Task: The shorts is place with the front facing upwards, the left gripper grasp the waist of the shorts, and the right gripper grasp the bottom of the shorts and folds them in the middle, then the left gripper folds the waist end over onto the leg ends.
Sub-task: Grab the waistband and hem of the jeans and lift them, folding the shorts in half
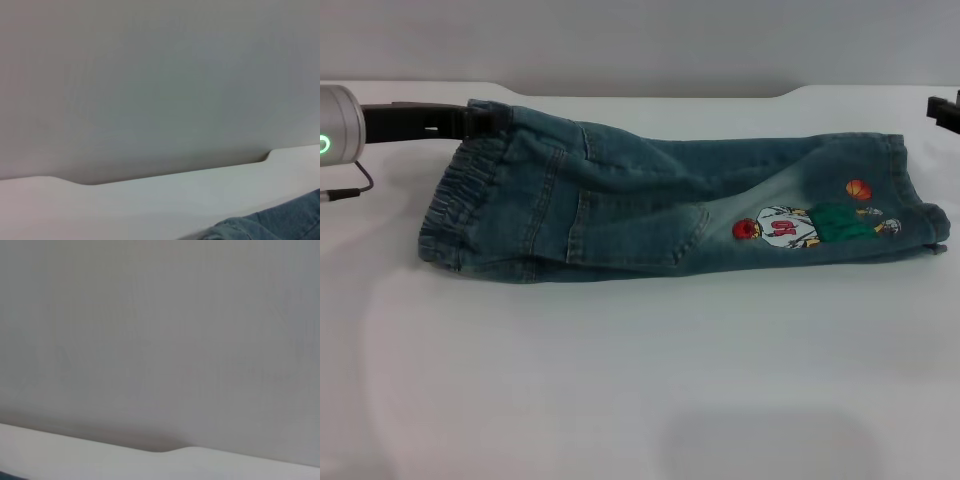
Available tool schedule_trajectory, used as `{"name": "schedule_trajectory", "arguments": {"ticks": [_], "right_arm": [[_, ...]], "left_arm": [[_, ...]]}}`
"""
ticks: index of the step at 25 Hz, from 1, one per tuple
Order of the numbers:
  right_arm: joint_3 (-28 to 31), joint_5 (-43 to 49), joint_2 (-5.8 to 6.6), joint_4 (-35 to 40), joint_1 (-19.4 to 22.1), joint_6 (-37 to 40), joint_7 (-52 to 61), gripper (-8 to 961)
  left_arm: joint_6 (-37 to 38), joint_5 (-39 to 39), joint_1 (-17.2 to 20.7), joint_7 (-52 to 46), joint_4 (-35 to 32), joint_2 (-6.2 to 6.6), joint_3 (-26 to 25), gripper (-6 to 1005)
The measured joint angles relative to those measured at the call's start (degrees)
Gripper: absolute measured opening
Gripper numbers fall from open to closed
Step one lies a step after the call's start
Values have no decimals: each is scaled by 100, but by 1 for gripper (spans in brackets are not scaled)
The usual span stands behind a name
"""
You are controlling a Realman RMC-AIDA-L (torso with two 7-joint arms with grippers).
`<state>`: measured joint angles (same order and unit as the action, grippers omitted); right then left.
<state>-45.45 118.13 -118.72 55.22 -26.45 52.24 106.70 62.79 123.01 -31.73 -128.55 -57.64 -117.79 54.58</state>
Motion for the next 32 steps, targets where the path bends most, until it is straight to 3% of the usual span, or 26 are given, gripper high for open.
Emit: {"name": "schedule_trajectory", "arguments": {"ticks": [3,9,12,20,26,28,29,30,32], "right_arm": [[-11,0,-1,-6,9,-10,0,365],[-10,-24,-9,32,49,-6,0,458],[-9,-35,-10,37,54,14,0,458],[-8,-258,-17,90,101,34,-34,458],[-146,-1156,-14,187,382,144,-736,458],[-171,-1359,-10,191,443,233,-974,458],[-173,-1414,-10,194,460,268,-1052,458],[-173,-1449,-10,198,474,299,-1097,458],[-174,-1473,-10,208,493,352,-1131,457]], "left_arm": [[-18,1,6,-25,-14,5,0,276],[-38,4,17,-63,-14,20,0,551],[-45,12,18,-65,-17,20,0,608],[-169,166,9,-168,4,64,0,613],[173,863,-135,-706,-33,331,2,608],[468,948,-213,-761,-40,501,-8,607],[791,983,-281,-754,-41,650,-8,606],[791,983,-281,-754,-41,650,-8,606],[1176,1097,-342,-750,-42,802,-10,604]]}}
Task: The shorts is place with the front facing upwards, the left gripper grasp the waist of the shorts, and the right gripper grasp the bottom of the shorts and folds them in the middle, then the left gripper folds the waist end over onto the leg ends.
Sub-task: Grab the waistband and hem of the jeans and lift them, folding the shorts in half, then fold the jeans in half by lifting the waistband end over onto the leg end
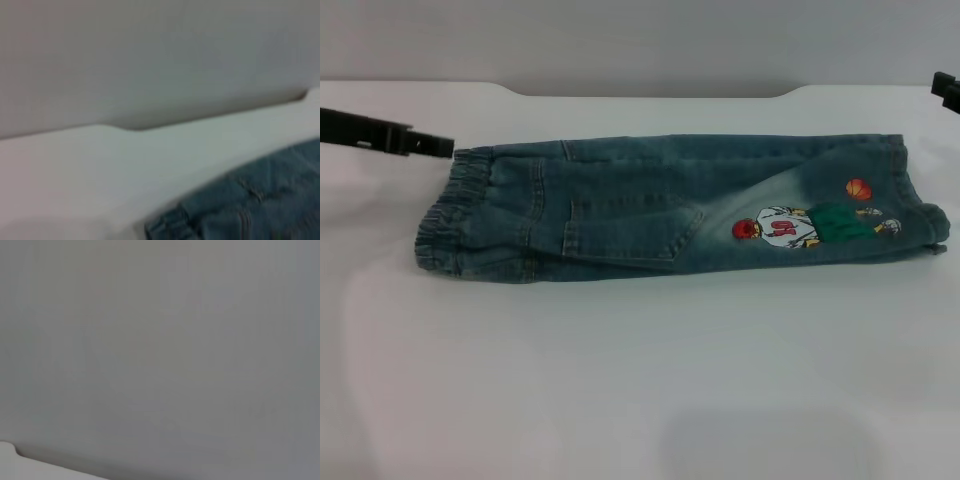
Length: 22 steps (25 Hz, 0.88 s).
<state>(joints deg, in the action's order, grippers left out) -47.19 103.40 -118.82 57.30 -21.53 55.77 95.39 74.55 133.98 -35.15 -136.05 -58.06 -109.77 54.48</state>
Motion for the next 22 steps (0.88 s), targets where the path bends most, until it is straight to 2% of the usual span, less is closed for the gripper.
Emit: {"name": "schedule_trajectory", "arguments": {"ticks": [1,5,14,17,18,19,22], "right_arm": [[0,-1,0,3,5,24,-1,457],[-1,-15,-1,8,16,129,-60,457],[-9,-71,-7,9,-9,264,-152,457],[-11,-74,-9,9,-16,303,-153,457],[-16,-76,-9,9,-16,307,-153,457],[-24,-78,-9,9,-16,309,-153,457],[-43,-83,-9,9,-18,324,-153,457]], "left_arm": [[160,65,-15,4,-1,58,-3,603],[564,147,-31,131,-11,142,-17,603],[637,234,33,812,249,97,-56,602],[551,185,104,1650,537,-2,-559,602],[551,185,104,1650,537,-2,-559,602],[563,179,104,2003,741,-19,-876,602],[576,176,83,2317,1071,18,-1107,603]]}}
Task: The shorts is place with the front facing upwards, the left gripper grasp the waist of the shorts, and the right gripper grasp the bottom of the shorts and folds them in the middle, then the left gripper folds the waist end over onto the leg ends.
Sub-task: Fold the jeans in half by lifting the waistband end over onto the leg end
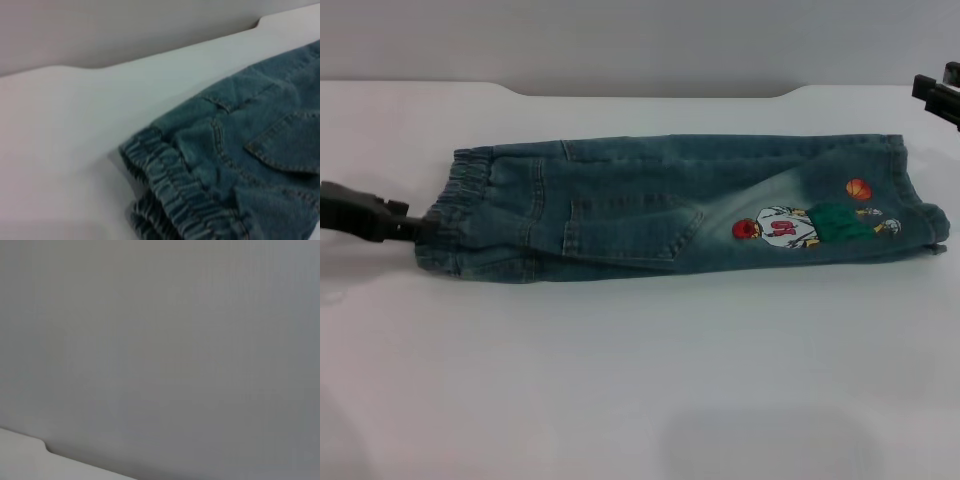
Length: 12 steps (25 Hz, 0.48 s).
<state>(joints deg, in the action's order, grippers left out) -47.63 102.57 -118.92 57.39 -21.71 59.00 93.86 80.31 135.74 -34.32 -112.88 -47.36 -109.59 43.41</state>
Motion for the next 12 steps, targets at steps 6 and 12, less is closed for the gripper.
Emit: {"name": "schedule_trajectory", "arguments": {"ticks": [6,12], "right_arm": [[-14,-68,0,0,-12,88,0,458],[-19,-83,0,27,-18,167,-1,457]], "left_arm": [[-58,18,-6,253,439,95,-60,603],[-250,38,30,288,484,43,-38,603]]}}
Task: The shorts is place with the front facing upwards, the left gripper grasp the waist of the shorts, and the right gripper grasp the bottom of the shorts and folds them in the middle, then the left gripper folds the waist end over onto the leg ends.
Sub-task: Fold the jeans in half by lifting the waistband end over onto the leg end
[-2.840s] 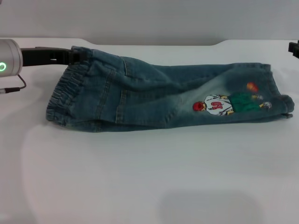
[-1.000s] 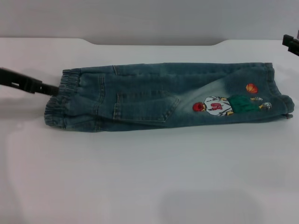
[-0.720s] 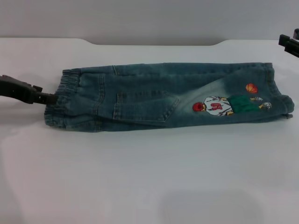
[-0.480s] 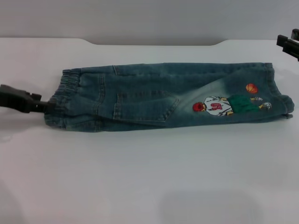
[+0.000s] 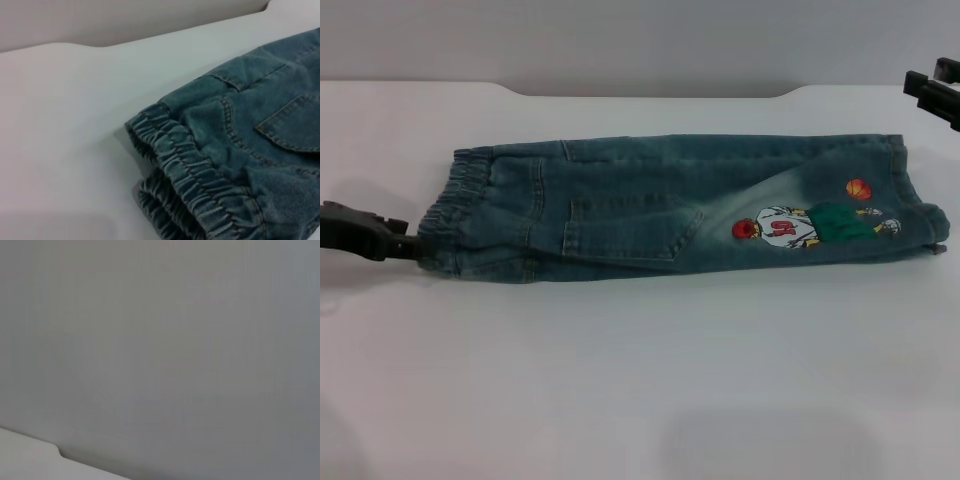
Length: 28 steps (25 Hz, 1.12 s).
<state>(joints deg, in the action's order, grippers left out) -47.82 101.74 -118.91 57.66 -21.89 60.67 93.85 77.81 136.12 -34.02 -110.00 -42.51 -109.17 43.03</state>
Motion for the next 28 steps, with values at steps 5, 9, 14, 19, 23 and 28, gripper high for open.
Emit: {"name": "schedule_trajectory", "arguments": {"ticks": [5,9,14,19,23,28], "right_arm": [[-6,-56,0,0,12,87,0,457],[-8,-70,0,0,23,111,0,458],[-8,-71,-3,-1,26,121,1,458],[-8,-80,-6,-5,27,122,3,458],[-8,-135,-7,-32,27,120,3,458],[-8,-144,-3,-33,34,106,3,458]], "left_arm": [[-258,22,5,0,91,-66,23,603],[-411,22,-18,49,200,-82,28,603],[-513,22,-42,66,289,-107,56,602],[-601,21,-79,67,309,-178,173,602],[-609,20,-100,67,309,-193,173,602],[-596,20,-131,67,308,-196,179,602]]}}
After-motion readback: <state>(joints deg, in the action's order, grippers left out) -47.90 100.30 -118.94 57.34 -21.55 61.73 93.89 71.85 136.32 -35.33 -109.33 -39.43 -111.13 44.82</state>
